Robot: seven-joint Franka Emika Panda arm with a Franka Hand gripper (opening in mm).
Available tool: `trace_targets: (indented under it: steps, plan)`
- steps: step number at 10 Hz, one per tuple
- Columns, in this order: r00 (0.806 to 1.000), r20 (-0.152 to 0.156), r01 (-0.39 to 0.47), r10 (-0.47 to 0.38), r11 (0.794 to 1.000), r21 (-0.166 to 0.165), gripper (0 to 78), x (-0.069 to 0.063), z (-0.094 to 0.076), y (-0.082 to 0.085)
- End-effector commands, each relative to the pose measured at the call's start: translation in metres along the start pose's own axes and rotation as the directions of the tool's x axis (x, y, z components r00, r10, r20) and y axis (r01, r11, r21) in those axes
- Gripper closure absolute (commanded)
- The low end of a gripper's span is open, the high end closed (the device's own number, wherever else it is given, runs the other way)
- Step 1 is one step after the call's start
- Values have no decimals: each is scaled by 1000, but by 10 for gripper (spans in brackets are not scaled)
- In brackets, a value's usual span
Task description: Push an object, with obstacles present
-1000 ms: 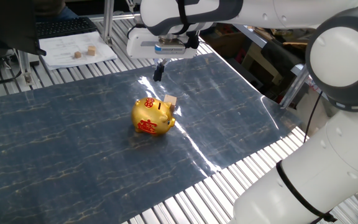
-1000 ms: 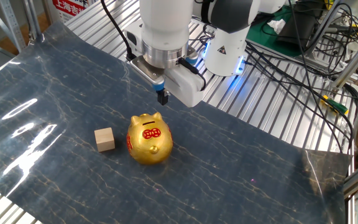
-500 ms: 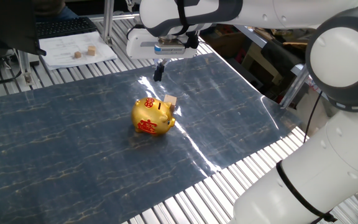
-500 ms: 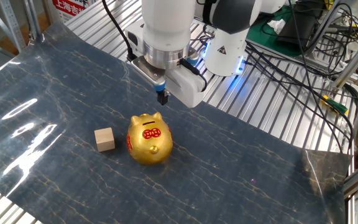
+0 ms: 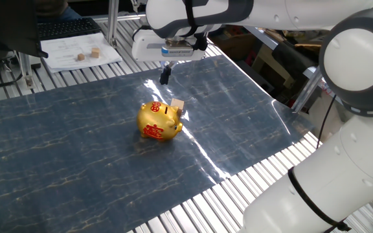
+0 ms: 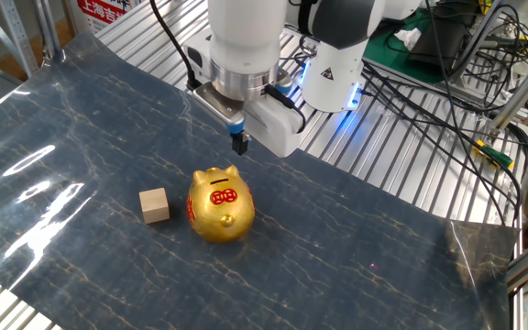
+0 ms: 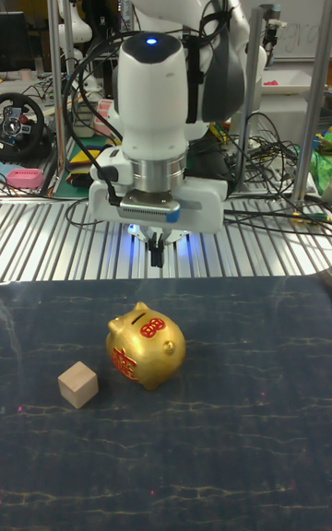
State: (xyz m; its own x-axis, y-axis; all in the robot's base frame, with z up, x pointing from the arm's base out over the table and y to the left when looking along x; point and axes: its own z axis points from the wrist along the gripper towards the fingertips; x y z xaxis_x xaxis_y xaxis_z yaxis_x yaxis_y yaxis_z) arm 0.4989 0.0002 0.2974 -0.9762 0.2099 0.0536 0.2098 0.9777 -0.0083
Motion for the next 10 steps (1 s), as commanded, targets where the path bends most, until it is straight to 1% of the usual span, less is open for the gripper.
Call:
trace_targets:
  steps: [1, 8, 10]
  plan:
    - [1000, 4, -1, 1, 1000, -4, 776, -1, -1, 0]
    - [1000, 5, -21, 21, 1000, -13, 776, -1, -1, 0]
    - [1000, 6, -27, 28, 999, -21, 776, -1, -1, 0]
